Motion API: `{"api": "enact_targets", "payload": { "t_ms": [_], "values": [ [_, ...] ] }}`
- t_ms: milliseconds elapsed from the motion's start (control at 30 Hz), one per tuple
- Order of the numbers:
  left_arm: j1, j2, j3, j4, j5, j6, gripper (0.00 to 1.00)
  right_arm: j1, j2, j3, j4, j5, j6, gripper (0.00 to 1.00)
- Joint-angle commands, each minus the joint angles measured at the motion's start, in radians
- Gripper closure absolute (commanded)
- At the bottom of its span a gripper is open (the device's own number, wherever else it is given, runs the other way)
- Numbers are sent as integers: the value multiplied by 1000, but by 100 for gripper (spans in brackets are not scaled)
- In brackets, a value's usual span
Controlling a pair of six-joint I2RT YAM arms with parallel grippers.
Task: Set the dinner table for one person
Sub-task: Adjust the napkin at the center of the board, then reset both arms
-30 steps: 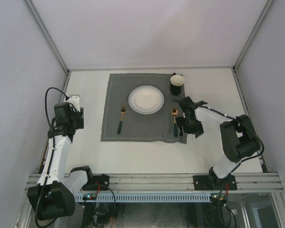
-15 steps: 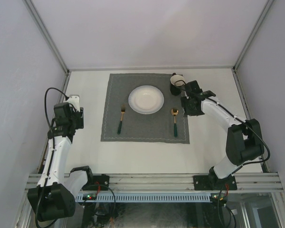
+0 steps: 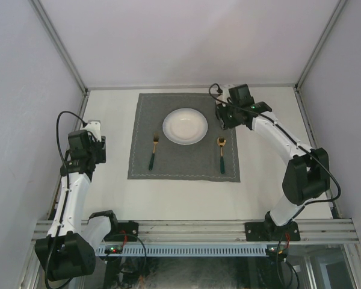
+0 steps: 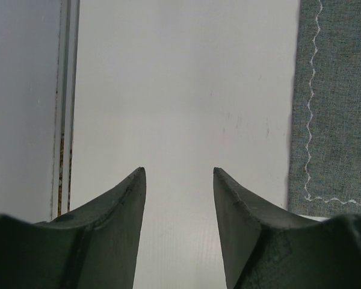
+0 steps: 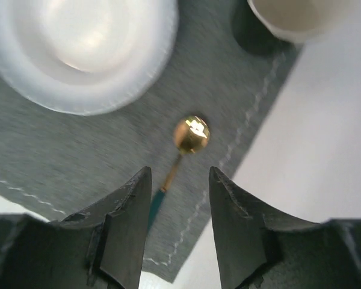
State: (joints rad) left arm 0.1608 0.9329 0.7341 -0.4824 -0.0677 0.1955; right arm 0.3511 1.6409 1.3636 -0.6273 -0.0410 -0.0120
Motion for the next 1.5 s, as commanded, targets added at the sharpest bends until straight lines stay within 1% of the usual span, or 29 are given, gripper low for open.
{"api": "enact_targets", "payload": {
  "t_ms": [0, 100, 200, 300, 400, 500, 567, 700, 800, 833, 900, 967, 1067, 1100, 1133, 1167, 1200, 1233, 1267, 1300, 1333, 1367, 1400, 1433, 1467],
  "values": [
    [9, -25, 14, 16, 2, 16, 47, 67, 62, 155, -60, -118, -92, 58],
    [9, -27, 8, 20, 7, 17, 47, 75, 55, 151, -79, -103, -117, 63],
    [9, -26, 12, 23, 22, 12, 47, 65, -29, 61, -30, -40, -144, 64],
    [9, -54, -4, 62, 50, -7, 48, 29, -165, -58, 51, 20, -163, 62],
    [9, -108, -27, 112, 69, -18, 48, -40, -299, -127, 95, 9, -143, 59],
    [9, -135, -24, 121, 63, -12, 47, -114, -394, -174, 90, -8, -126, 57],
    [9, -140, -10, 106, 38, -12, 46, -154, -441, -195, 80, 7, -115, 57],
    [8, -157, -12, 104, -1, -69, 45, -217, -565, -243, 83, 46, -96, 57],
    [9, -205, -37, 119, -19, -92, 44, -272, -668, -293, 120, -4, -93, 55],
    [10, -229, -45, 125, -26, -95, 44, -281, -697, -309, 127, 1, -99, 53],
    [10, -277, -57, 128, -43, -91, 43, -287, -732, -328, 108, 34, -120, 52],
    [9, -323, -73, 144, -94, -90, 42, -299, -754, -344, 76, 87, -121, 51],
    [10, -387, -113, 172, -176, -104, 43, -321, -800, -413, 93, 176, -73, 51],
    [10, -405, -129, 181, -198, -111, 43, -336, -823, -449, 118, 179, -52, 51],
    [9, -425, -144, 182, -210, -116, 43, -356, -855, -490, 142, 148, -46, 51],
    [10, -445, -152, 173, -210, -116, 44, -371, -883, -527, 168, 128, -38, 49],
    [9, -462, -154, 157, -193, -109, 44, -378, -910, -567, 202, 132, -23, 44],
    [10, -484, -157, 149, -192, -101, 45, -381, -936, -598, 231, 140, -12, 38],
    [10, -504, -165, 156, -205, -103, 46, -382, -965, -629, 258, 146, -11, 25],
    [10, -538, -171, 162, -212, -102, 45, -382, -997, -666, 281, 152, -20, 17],
    [10, -568, -178, 161, -210, -91, 41, -383, -1022, -687, 304, 152, -38, 11],
    [10, -603, -188, 161, -205, -72, 18, -382, -1045, -706, 325, 142, -90, 2],
    [10, -644, -202, 164, -202, -63, 3, -381, -1061, -723, 341, 148, -115, 1],
    [9, -689, -220, 166, -196, -57, 0, -382, -1073, -733, 348, 158, -122, 0],
    [9, -733, -239, 170, -180, -45, 0, -386, -1078, -739, 341, 158, -134, 0]
  ]
}}
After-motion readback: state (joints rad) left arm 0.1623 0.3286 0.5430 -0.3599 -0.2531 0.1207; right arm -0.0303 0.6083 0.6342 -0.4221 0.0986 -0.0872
